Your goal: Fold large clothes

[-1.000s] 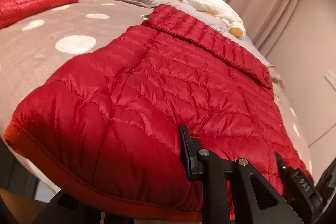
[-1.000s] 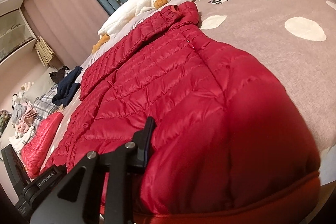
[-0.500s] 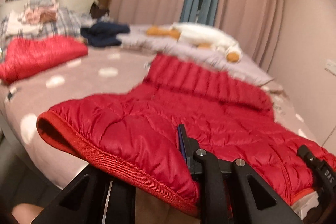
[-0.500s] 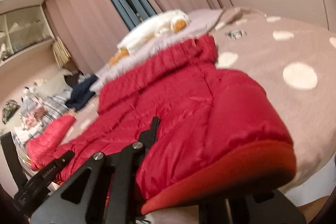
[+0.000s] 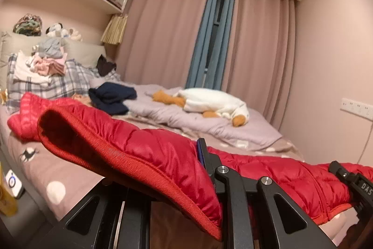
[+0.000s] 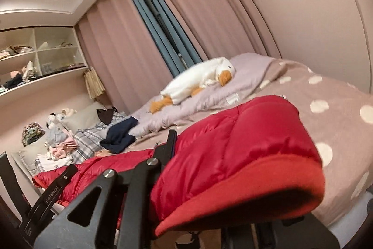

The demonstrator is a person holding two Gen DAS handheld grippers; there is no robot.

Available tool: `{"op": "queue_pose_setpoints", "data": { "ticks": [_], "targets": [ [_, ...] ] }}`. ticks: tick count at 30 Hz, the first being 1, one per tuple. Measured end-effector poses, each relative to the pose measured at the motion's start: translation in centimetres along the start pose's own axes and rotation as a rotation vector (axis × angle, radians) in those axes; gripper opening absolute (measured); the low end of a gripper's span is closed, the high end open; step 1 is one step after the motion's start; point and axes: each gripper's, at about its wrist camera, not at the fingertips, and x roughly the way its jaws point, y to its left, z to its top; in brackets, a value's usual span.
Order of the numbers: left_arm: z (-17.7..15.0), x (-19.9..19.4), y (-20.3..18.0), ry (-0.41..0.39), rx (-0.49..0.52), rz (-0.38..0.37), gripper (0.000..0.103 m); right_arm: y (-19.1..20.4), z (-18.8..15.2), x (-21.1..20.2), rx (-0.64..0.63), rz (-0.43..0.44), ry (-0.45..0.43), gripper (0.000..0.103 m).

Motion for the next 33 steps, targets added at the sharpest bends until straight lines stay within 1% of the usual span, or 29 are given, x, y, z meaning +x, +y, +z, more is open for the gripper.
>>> {"op": "queue_pose_setpoints", "data": {
  "ticks": [1,3,5,8,9,12,14,16,20,22,24,25,26,27,29,30,33],
  "targets": [
    [0.0,0.7,0.0,-0.004,-0.004,-0.008,0.019,0.2,0.5,0.2,-0.006,-0.009,-0.001,0.016],
    [0.5,2.9,-0.5,0.023,0.018,0.009,0.019,0.2,1.3,1.4,-0.016,-0.042,0.01,0.016],
    [1.2,5.9,-0.7,0.052,0.023,0.011,0.019,0.5,2.1,3.5,-0.032,-0.073,0.05,0.016],
    [1.7,9.9,-0.5,0.07,-0.001,-0.014,0.019,0.3,3.1,7.4,-0.038,-0.095,0.089,0.018],
    [1.8,12.0,-0.4,0.084,-0.001,-0.01,0.019,0.1,3.3,8.8,-0.034,-0.102,0.104,0.018],
    [1.7,15.0,-0.8,0.103,0.024,-0.026,0.019,-0.4,4.0,11.9,-0.028,-0.117,0.139,0.018],
    [1.6,17.2,-0.7,0.124,0.041,-0.03,0.019,-0.4,4.4,14.1,-0.064,-0.149,0.154,0.018],
    [1.2,18.8,-0.2,0.145,0.024,-0.041,0.019,-0.4,4.4,16.1,-0.1,-0.16,0.163,0.018],
    [-0.1,22.3,0.6,0.226,-0.002,-0.037,0.019,-1.4,3.2,19.7,-0.141,-0.18,0.227,0.018],
    [-0.9,24.1,0.5,0.267,0.019,-0.028,0.019,-1.6,2.5,21.4,-0.178,-0.221,0.269,0.018],
    [-2.0,24.9,-0.3,0.287,0.092,0.001,0.019,-1.9,2.0,23.0,-0.206,-0.252,0.313,0.018],
    [-2.6,25.0,-0.5,0.281,0.117,0.017,0.019,-2.3,1.6,23.7,-0.212,-0.253,0.322,0.018],
    [-3.1,25.0,-0.3,0.276,0.116,0.028,0.019,-2.5,1.5,23.9,-0.209,-0.249,0.324,0.018],
    [-3.6,25.2,-0.2,0.289,0.103,0.037,0.019,-2.9,1.1,24.2,-0.204,-0.247,0.327,0.018],
    [-3.7,25.0,0.3,0.314,0.052,0.026,0.019,-3.8,0.4,24.4,-0.202,-0.256,0.351,0.018],
    [-3.7,24.8,0.4,0.313,0.031,0.011,0.019,-4.0,0.1,24.4,-0.202,-0.261,0.359,0.018],
    [-3.6,24.2,-0.3,0.297,0.063,0.001,0.019,-4.5,-0.6,23.8,-0.227,-0.26,0.332,0.017]
  ]
}}
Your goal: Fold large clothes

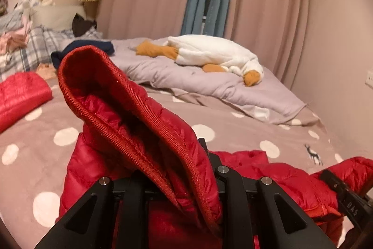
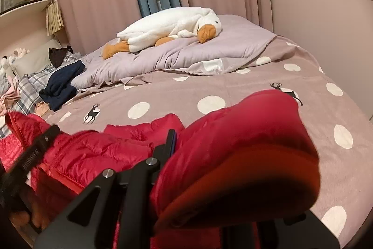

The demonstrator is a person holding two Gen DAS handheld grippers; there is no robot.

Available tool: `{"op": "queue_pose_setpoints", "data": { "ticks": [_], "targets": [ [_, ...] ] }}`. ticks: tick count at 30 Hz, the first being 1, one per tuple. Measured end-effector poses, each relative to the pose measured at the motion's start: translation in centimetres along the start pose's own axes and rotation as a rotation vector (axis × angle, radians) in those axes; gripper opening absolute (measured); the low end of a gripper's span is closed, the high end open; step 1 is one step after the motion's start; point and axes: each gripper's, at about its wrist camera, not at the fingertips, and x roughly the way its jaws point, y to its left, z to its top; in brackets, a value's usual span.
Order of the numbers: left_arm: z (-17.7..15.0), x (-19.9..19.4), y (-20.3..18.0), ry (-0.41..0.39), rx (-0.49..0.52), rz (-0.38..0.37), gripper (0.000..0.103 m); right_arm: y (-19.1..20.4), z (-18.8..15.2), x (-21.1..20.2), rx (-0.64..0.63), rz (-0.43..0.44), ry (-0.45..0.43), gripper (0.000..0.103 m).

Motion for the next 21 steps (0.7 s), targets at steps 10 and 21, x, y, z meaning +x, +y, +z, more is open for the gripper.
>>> {"op": "queue_pose_setpoints", "data": {
  "ticks": [10,21],
  "targets": [
    [-1.3,0.4,0.4,0.047,0.02,-0.011,0.019,-1.5,-1.0,0.4,0.084,0.015,0.023,0.017],
    [-1.9,1.3,-0.7,0.043,0.092,0.051,0.02,-1.8,-1.6,0.8,0.104,0.008,0.041,0.019]
  ]
}}
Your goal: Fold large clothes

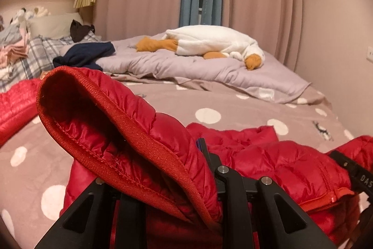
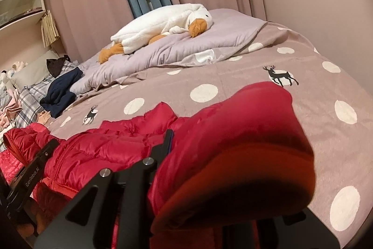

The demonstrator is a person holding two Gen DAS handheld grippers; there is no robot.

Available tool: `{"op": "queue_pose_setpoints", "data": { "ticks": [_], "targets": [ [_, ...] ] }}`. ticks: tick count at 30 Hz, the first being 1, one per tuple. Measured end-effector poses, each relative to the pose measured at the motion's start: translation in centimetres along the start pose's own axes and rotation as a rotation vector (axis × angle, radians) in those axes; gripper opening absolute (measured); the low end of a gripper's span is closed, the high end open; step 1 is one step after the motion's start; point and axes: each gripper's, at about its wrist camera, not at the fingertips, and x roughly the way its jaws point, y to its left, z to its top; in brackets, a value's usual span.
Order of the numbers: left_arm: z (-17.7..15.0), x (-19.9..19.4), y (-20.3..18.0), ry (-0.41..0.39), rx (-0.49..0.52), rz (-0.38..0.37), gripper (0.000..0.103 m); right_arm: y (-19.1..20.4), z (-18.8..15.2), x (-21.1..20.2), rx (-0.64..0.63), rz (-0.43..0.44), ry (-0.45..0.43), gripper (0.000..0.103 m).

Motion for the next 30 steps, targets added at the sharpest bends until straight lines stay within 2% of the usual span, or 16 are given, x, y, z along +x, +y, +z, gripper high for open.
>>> {"op": "queue_pose_setpoints", "data": {
  "ticks": [7,17,24,30],
  "targets": [
    [0.1,0.3,0.5,0.02,-0.024,-0.023,0.019,0.0,0.0,0.3,0.013,-0.005,0.007,0.02],
    [-0.2,0.3,0.3,0.025,0.025,-0.013,0.02,0.1,-0.1,0.6,-0.009,-0.023,0.008,0.022],
    [-0.1,0.7,0.9,0.053,-0.018,-0.02,0.027,-0.2,-0.1,0.6,0.004,-0.032,0.013,0.028],
    [0.0,0.5,1.2,0.054,-0.041,-0.016,0.036,-0.4,-0.1,0.5,0.006,-0.026,0.017,0.03]
  ]
}}
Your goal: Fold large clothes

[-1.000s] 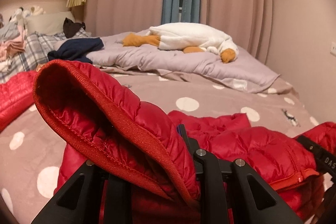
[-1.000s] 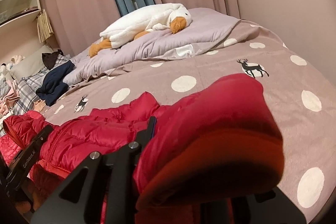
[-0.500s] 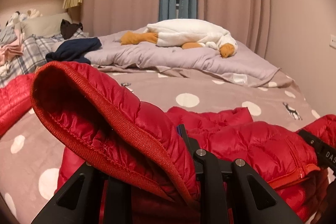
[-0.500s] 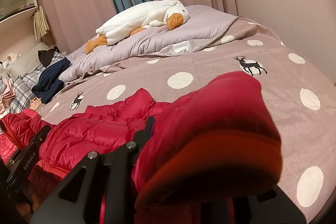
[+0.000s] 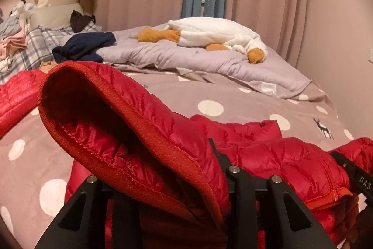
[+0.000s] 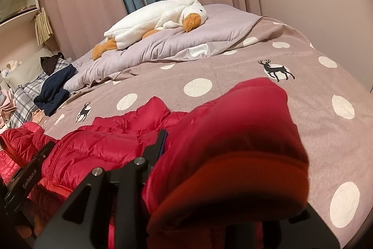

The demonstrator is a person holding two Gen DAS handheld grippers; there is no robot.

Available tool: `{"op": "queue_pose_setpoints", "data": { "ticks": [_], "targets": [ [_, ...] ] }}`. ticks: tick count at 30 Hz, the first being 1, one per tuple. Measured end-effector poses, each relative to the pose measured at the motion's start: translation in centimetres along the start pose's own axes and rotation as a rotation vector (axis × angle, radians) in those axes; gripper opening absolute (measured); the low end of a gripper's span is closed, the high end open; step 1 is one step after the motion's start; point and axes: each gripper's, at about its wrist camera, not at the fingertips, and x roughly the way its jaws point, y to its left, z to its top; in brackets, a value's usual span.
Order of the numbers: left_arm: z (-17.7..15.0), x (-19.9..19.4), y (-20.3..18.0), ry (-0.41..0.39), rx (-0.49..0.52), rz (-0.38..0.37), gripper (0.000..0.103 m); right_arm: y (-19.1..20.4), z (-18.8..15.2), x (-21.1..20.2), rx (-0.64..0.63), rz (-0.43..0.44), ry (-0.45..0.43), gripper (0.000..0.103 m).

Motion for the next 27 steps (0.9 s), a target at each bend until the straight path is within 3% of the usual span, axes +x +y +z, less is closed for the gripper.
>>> {"op": "queue_pose_setpoints", "data": {
  "ticks": [7,13,17,27],
  "targets": [
    [0.1,-0.7,0.1,-0.049,-0.018,-0.015,0.036,0.0,0.1,-0.6,-0.009,-0.003,-0.022,0.03],
    [0.1,-0.6,0.2,-0.036,-0.019,-0.021,0.036,0.0,0.2,-0.9,-0.004,-0.003,-0.036,0.03],
    [0.2,-0.1,0.5,-0.014,-0.045,-0.012,0.046,-0.1,0.2,-0.9,-0.004,-0.007,-0.034,0.033],
    [0.1,0.0,0.6,-0.004,-0.08,-0.01,0.058,-0.4,0.2,-0.9,0.013,-0.018,-0.034,0.045]
  ]
}}
